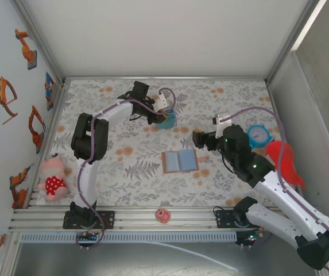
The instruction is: Take the credit cards out of the card holder
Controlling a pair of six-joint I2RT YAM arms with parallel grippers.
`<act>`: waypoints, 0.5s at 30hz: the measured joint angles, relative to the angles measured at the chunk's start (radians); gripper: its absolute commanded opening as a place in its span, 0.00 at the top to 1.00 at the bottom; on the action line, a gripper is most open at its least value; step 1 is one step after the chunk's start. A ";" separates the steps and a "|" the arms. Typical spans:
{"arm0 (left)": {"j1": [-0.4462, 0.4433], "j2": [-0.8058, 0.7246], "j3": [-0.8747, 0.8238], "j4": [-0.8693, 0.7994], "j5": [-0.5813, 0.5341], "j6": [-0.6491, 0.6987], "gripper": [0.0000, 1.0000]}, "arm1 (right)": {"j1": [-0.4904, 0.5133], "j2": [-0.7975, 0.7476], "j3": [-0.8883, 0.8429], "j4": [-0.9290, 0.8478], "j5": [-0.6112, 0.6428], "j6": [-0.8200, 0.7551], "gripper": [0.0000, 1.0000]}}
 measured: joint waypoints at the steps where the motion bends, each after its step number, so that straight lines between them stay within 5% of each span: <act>1: 0.000 0.000 0.000 0.000 0.001 -0.002 0.65 | 0.000 0.000 0.000 0.000 0.000 0.000 0.01; 7: 0.000 -0.013 0.001 -0.006 -0.001 -0.022 0.65 | 0.000 -0.008 -0.010 0.000 0.041 0.015 0.01; 15: 0.000 -0.297 -0.222 0.120 -0.075 -0.164 0.40 | 0.000 -0.045 -0.014 -0.001 0.171 0.034 0.01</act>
